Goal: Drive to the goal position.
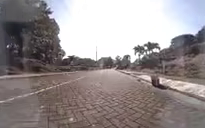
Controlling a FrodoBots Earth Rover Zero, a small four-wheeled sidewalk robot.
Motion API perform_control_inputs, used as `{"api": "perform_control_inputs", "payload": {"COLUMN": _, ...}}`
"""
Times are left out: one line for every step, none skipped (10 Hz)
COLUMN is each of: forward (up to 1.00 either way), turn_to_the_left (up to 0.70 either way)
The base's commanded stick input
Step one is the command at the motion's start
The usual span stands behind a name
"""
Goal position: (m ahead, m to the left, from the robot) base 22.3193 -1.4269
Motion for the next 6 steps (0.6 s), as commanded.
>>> {"api": "perform_control_inputs", "payload": {"forward": 0.85, "turn_to_the_left": 0.00}}
{"api": "perform_control_inputs", "payload": {"forward": 0.85, "turn_to_the_left": 0.00}}
{"api": "perform_control_inputs", "payload": {"forward": 0.85, "turn_to_the_left": 0.00}}
{"api": "perform_control_inputs", "payload": {"forward": 0.85, "turn_to_the_left": 0.00}}
{"api": "perform_control_inputs", "payload": {"forward": 0.85, "turn_to_the_left": 0.00}}
{"api": "perform_control_inputs", "payload": {"forward": 0.85, "turn_to_the_left": 0.00}}
